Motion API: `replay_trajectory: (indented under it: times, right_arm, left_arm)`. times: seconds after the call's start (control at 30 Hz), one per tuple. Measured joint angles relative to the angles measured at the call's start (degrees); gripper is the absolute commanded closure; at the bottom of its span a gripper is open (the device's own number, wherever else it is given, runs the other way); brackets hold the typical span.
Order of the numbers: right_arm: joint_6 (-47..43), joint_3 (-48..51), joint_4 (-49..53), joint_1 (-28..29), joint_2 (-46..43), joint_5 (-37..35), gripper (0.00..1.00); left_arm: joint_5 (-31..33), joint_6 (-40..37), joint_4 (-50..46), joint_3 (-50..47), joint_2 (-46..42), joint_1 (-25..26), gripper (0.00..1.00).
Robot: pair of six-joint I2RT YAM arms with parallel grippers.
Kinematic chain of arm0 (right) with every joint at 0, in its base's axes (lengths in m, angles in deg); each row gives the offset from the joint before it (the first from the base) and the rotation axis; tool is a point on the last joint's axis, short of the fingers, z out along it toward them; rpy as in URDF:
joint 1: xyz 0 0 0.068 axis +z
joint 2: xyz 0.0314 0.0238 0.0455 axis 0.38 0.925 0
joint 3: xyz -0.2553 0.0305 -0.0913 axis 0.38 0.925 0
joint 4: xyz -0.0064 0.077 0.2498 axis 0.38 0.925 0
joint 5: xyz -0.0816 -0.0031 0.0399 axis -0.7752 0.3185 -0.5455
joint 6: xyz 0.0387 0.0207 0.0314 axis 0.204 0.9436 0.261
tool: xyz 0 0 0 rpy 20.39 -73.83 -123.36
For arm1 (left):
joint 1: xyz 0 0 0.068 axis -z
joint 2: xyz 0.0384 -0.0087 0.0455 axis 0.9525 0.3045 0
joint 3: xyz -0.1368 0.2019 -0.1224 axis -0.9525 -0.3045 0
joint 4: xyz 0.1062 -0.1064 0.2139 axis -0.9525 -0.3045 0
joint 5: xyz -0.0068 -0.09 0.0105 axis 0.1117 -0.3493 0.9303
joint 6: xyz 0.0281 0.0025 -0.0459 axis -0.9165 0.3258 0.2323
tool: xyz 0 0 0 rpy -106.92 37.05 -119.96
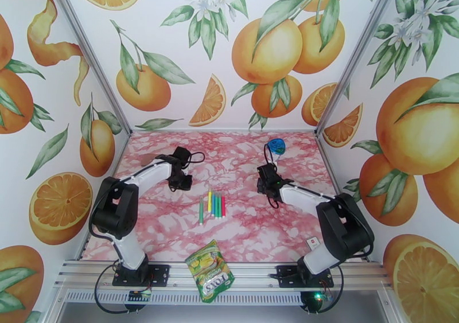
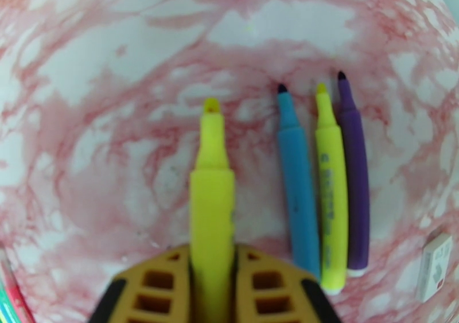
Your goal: Open the pen caps
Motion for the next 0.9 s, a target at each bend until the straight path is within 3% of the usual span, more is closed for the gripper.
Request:
replay_trajectory:
  times: [0.73,0.9]
  right_arm:
    - [0.98,-4.33,4.46,-2.89,6.43,0.11,1.00]
    - [0.55,-5.88,5.66,-3.32,7.89,0.68,0.96]
  left_arm:
    - [4.61,0.07,-1.18,0.15,4.81,0.79,0.91]
    - [4.79,0.09,-1.68,0.31,5.53,0.85,0.86]
